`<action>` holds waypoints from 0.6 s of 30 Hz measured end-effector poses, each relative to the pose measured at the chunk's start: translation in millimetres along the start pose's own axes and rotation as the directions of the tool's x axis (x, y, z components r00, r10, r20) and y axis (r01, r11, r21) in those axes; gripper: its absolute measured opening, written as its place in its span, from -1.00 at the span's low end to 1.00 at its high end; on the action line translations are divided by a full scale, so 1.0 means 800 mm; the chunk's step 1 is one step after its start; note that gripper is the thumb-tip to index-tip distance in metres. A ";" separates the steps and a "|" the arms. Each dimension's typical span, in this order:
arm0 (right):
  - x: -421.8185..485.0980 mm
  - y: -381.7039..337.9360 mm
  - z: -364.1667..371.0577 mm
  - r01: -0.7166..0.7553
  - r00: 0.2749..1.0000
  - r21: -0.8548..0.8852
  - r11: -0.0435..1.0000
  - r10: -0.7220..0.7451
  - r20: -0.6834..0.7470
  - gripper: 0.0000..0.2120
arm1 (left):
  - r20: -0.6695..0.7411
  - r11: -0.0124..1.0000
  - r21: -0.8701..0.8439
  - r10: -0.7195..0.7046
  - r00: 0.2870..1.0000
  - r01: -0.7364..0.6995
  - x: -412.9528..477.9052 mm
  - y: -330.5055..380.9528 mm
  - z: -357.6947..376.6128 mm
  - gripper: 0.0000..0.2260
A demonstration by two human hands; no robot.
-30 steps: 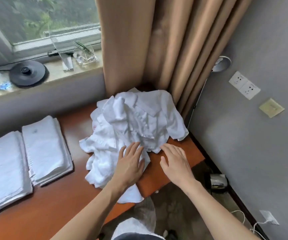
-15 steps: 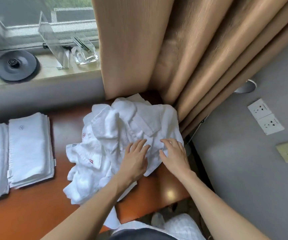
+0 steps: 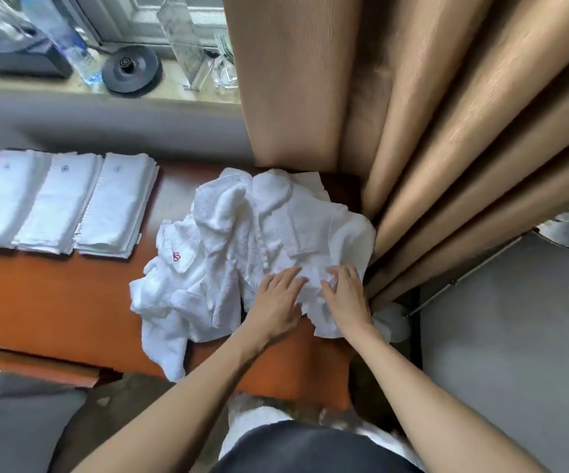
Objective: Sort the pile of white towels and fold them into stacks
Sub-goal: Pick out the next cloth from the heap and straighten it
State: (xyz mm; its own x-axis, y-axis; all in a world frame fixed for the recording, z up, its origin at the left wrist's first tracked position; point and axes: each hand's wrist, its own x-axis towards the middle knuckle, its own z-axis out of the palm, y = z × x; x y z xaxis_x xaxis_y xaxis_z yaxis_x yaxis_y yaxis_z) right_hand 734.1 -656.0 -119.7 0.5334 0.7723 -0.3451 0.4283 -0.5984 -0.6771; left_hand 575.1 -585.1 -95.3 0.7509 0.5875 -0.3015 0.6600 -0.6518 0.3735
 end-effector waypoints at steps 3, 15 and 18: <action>-0.012 0.006 -0.045 0.123 0.991 0.084 0.989 -0.127 0.043 -0.87 | -0.042 0.998 -0.065 0.007 0.999 -0.009 0.009 0.041 -0.016 -0.41; -0.032 0.010 -0.222 0.396 0.915 0.251 0.884 -0.402 -0.029 -0.72 | -0.244 0.976 -0.216 -0.071 0.967 0.017 0.051 0.176 -0.065 -0.61; -0.032 0.003 -0.251 0.437 0.897 0.324 0.839 -0.432 -0.091 -0.76 | -0.164 0.929 -0.370 -0.056 0.985 -0.009 0.050 0.195 -0.088 -0.53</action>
State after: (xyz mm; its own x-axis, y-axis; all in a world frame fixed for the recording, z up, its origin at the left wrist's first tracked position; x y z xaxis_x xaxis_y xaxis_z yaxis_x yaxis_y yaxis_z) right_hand 867.8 -719.9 18.1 0.3598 0.9321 0.0420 0.3561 -0.0956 -0.9295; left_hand 706.2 -629.8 12.6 0.6992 0.6934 -0.1742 0.5979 -0.4336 0.6741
